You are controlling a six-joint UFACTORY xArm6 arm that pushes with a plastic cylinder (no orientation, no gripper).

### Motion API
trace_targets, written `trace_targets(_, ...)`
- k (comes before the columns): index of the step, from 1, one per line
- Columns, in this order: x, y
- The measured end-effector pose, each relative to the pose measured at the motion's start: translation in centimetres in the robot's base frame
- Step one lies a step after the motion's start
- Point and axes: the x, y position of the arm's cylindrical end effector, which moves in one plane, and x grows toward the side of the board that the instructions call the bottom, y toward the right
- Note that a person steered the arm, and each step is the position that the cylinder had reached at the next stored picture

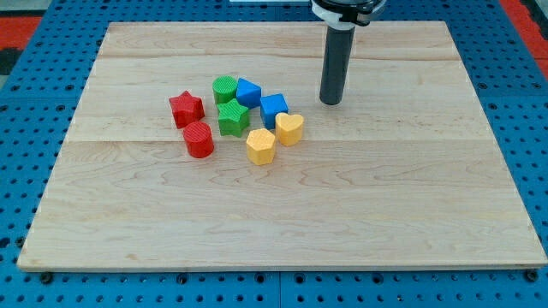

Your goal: Separate the yellow hexagon from the group of blocks

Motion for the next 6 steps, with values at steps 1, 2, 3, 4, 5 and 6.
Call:
trace_targets(1,0.05,0.09)
trace_targets(2,0.29,0.23)
trace_targets(3,0.44,0.23)
trace_targets(4,0.44,0.23)
trace_targets(5,0.32,0.23)
trace_targets(6,0.32,0.64)
